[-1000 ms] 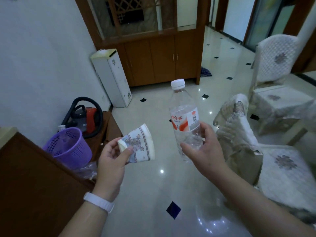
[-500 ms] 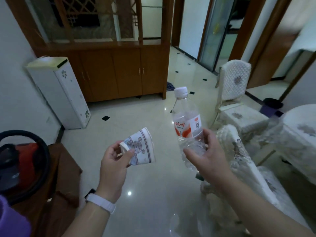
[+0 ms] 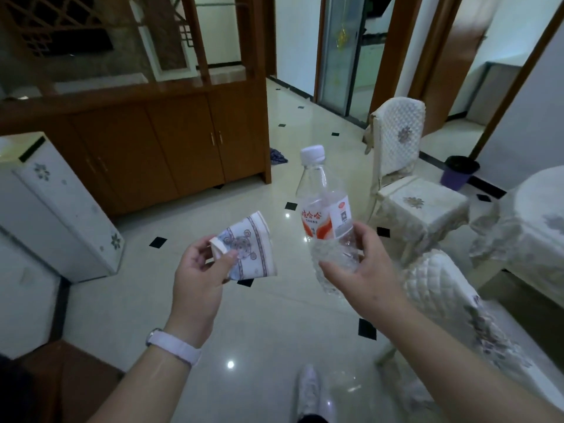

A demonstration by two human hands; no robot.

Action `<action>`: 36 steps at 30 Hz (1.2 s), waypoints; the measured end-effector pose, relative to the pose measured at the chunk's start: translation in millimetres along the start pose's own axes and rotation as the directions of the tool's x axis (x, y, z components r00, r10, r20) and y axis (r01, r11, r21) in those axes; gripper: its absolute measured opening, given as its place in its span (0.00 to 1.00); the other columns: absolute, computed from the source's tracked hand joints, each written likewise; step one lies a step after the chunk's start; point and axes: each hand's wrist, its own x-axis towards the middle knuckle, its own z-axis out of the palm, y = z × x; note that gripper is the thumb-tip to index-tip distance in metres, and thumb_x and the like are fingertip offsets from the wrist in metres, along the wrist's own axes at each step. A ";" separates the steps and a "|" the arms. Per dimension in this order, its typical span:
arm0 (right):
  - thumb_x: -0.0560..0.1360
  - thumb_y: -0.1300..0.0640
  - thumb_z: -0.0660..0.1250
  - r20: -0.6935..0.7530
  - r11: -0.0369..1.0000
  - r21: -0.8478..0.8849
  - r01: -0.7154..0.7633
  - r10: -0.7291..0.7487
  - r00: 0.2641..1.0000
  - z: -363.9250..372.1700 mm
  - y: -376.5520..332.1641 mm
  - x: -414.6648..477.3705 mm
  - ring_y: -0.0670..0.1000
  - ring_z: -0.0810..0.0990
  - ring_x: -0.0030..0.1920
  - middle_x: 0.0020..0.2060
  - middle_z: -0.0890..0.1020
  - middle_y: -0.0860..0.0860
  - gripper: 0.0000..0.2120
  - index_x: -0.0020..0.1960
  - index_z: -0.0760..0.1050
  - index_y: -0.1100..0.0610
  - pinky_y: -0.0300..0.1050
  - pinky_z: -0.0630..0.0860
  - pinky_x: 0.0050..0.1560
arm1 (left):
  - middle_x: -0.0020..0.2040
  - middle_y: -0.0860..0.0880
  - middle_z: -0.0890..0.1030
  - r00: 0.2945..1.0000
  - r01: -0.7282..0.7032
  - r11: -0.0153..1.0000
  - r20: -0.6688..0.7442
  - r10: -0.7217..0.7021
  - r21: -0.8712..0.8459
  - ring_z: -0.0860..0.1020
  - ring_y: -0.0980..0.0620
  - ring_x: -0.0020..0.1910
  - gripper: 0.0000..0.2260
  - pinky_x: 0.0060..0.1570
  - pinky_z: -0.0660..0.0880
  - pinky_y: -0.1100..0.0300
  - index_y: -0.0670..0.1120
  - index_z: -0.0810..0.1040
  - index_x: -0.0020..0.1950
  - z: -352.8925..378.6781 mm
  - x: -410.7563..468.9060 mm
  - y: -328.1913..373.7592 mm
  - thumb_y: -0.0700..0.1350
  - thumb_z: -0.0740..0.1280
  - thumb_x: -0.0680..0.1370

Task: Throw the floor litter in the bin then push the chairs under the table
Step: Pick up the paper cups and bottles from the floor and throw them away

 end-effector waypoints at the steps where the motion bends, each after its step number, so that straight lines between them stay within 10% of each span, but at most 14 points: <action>1: 0.69 0.58 0.76 -0.002 1.000 0.009 -0.011 0.011 1.000 5.4 7.0 16.0 0.31 0.75 0.49 0.51 0.76 0.38 0.25 0.57 0.67 0.41 0.24 0.70 0.42 | 0.56 0.46 0.83 1.000 0.012 1.000 0.006 -0.012 0.010 0.83 0.45 0.53 0.16 0.47 0.81 0.53 0.43 0.75 0.64 3.6 15.3 -4.6 0.37 0.70 0.76; 14: 0.68 0.59 0.76 -0.012 0.993 0.110 -0.052 0.053 0.999 46.7 63.7 291.9 0.33 0.75 0.49 0.51 0.77 0.42 0.24 0.54 0.69 0.40 0.27 0.73 0.43 | 0.54 0.48 0.84 1.000 -0.012 0.991 0.025 0.009 0.134 0.82 0.44 0.54 0.13 0.55 0.79 0.44 0.48 0.77 0.59 110.9 271.6 8.3 0.38 0.70 0.76; 19: 0.68 0.56 0.75 -0.072 0.990 0.119 -0.072 0.081 0.994 32.8 80.1 367.2 0.41 0.78 0.53 0.53 0.78 0.42 0.23 0.55 0.70 0.38 0.46 0.79 0.54 | 0.54 0.47 0.84 0.996 -0.010 0.993 0.093 0.000 0.116 0.83 0.45 0.52 0.13 0.51 0.81 0.47 0.48 0.77 0.58 162.5 337.1 5.4 0.37 0.70 0.76; 27: 0.69 0.60 0.76 -0.186 0.998 -0.006 -0.061 0.059 0.981 35.6 106.3 476.6 0.34 0.76 0.49 0.49 0.78 0.40 0.22 0.51 0.69 0.39 0.24 0.70 0.45 | 0.55 0.47 0.84 0.985 0.030 0.998 0.170 -0.038 0.051 0.83 0.46 0.53 0.13 0.51 0.80 0.48 0.49 0.77 0.58 220.0 463.2 -20.7 0.37 0.71 0.75; 36: 0.69 0.57 0.76 -0.370 0.978 -0.153 -0.141 0.075 0.926 66.5 133.6 641.8 0.33 0.72 0.50 0.49 0.76 0.39 0.24 0.50 0.66 0.36 0.22 0.66 0.44 | 0.56 0.45 0.83 0.940 0.084 0.996 0.334 -0.071 -0.023 0.82 0.43 0.56 0.17 0.56 0.78 0.43 0.45 0.75 0.63 298.2 674.1 -53.7 0.37 0.71 0.76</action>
